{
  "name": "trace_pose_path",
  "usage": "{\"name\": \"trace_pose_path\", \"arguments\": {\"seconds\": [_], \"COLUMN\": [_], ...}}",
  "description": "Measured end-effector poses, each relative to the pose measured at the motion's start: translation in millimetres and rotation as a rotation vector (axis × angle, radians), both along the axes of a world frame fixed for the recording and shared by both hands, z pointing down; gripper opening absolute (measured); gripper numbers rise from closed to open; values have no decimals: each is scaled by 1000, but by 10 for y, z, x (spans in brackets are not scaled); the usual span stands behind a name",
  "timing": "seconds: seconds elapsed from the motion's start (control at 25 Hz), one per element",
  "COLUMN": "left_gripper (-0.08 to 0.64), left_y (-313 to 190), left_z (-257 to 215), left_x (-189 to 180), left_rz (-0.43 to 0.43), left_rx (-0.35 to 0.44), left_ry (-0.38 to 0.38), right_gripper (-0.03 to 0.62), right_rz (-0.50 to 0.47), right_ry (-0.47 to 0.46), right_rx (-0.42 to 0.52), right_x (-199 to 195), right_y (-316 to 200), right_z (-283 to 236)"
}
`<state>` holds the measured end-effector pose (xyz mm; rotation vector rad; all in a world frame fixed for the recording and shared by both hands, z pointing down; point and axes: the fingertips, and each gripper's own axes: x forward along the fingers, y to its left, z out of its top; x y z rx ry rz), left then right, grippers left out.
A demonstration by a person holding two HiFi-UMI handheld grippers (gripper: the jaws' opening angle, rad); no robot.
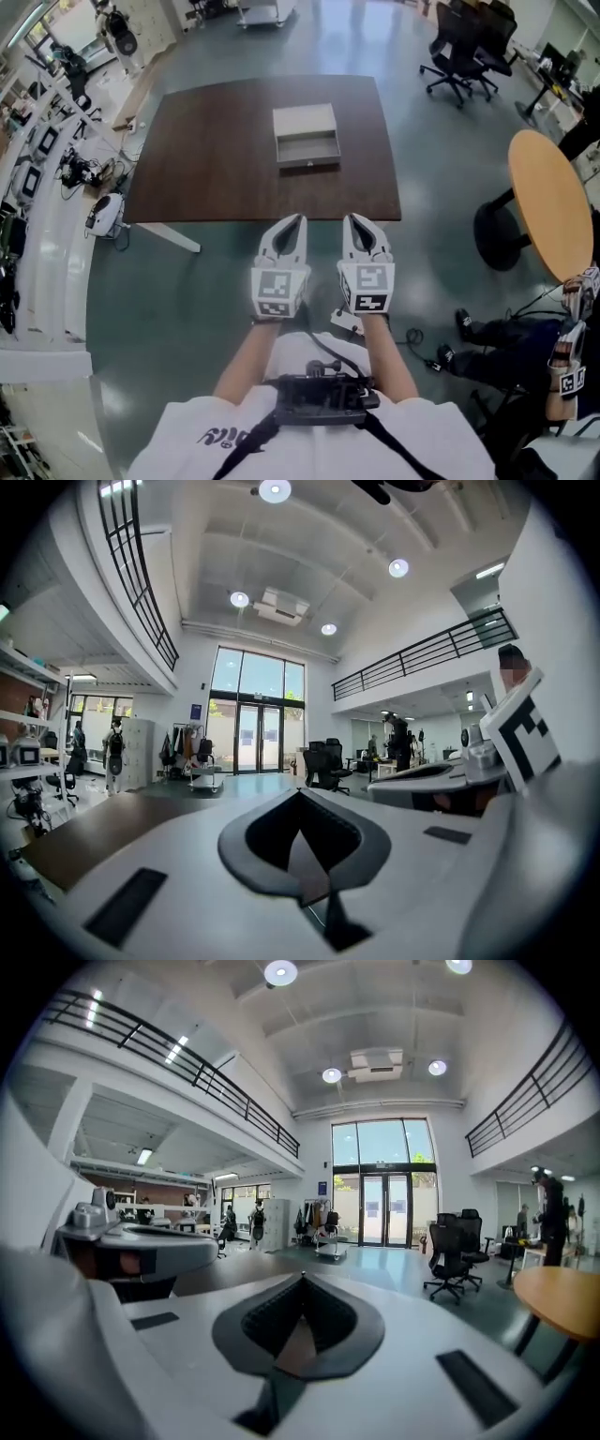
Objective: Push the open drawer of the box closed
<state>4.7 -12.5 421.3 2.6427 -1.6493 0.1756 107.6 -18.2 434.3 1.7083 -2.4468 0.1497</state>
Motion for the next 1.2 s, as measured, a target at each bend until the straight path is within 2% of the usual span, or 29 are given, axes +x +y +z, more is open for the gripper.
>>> {"name": "trace_pose_path", "arguments": {"seconds": [0.12, 0.32, 0.48, 0.72, 0.96, 1.2], "left_gripper": [11, 11, 9, 11, 9, 11], "left_y": [-573, -1521, -2038, -2471, -2624, -2833], "left_z": [-106, -238, -158, 52, 317, 606], "left_x": [-106, -527, -701, -867, -749, -528], "left_rz": [-2, -36, 11, 106, 179, 218], "left_rx": [9, 20, 6, -24, -82, -131], "left_ry": [21, 56, 61, 60, 54, 37], "right_gripper": [3, 3, 3, 3, 3, 3], "right_rz": [16, 61, 80, 81, 123, 110], "right_ry": [38, 16, -5, -75, -80, 14], "right_rx": [7, 16, -4, -107, -194, -286], "right_x": [66, 158, -50, -385, -290, -167], "right_y": [-538, -1285, -1757, -2134, -2119, -2166], "right_z": [-54, -179, -92, 280, 689, 1184]}}
